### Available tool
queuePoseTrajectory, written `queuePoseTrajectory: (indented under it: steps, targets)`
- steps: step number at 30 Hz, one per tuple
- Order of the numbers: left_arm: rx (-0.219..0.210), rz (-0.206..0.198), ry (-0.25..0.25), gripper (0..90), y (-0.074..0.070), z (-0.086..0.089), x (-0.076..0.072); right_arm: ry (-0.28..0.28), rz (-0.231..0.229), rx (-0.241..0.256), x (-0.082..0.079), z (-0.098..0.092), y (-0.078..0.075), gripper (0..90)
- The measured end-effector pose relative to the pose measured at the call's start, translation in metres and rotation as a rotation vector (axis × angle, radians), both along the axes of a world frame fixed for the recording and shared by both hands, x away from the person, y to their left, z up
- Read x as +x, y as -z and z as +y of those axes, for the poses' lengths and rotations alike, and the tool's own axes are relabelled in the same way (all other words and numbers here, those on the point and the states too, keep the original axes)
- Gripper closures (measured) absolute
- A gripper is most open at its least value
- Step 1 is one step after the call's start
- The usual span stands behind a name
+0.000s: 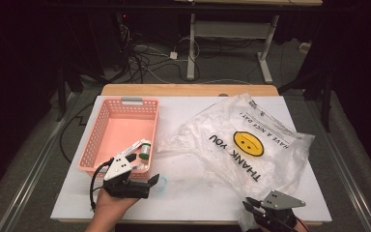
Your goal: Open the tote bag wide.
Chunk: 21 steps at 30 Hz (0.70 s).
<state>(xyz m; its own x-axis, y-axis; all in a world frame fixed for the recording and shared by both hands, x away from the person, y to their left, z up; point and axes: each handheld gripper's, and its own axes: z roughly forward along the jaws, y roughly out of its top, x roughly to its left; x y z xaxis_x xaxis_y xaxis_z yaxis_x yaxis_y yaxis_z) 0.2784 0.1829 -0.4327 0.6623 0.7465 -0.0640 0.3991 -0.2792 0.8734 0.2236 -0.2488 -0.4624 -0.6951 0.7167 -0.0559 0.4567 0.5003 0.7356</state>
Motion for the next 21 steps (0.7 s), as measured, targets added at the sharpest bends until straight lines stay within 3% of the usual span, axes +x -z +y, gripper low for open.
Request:
queuePoseTrajectory:
  steps: [2,3,4,6,11,13,16,18,20,21]
  targets:
    - [0.01,-0.009,-0.005,0.0,0.0,0.0,0.0,0.004,-0.018,0.037,-0.002,-0.002,-0.008,64.4]
    - [0.01,-0.009,-0.005,0.0,0.0,0.0,0.0,0.004,-0.018,0.037,-0.002,-0.002,-0.008,64.4]
    - [0.013,-0.012,-0.007,0.0,0.0,0.0,0.0,0.011,-0.045,0.066,0.0,-0.004,-0.018,57.7]
    - [0.008,-0.01,-0.016,0.0,0.001,0.0,0.0,-0.008,-0.086,0.079,0.006,-0.003,-0.029,54.6]
    - [-0.016,0.04,-0.005,0.0,0.001,0.0,0.001,-0.037,-0.105,0.137,0.048,0.008,-0.045,48.5]
    - [-0.021,0.032,-0.001,0.0,0.001,0.0,0.001,-0.052,-0.092,0.157,0.07,0.013,-0.049,47.1]
    - [-0.014,0.015,-0.006,0.0,0.001,0.001,0.001,-0.052,-0.096,0.143,0.095,0.021,-0.047,45.9]
    - [-0.01,0.009,-0.008,0.0,0.001,0.001,0.001,-0.052,-0.077,0.15,0.101,0.022,-0.044,43.6]
    - [-0.023,0.012,-0.02,0.0,0.002,0.002,0.001,-0.05,-0.048,0.171,0.107,0.025,-0.028,43.0]
    - [-0.027,0.012,-0.025,0.0,0.002,0.003,0.001,-0.067,-0.021,0.14,0.108,0.028,-0.023,42.9]
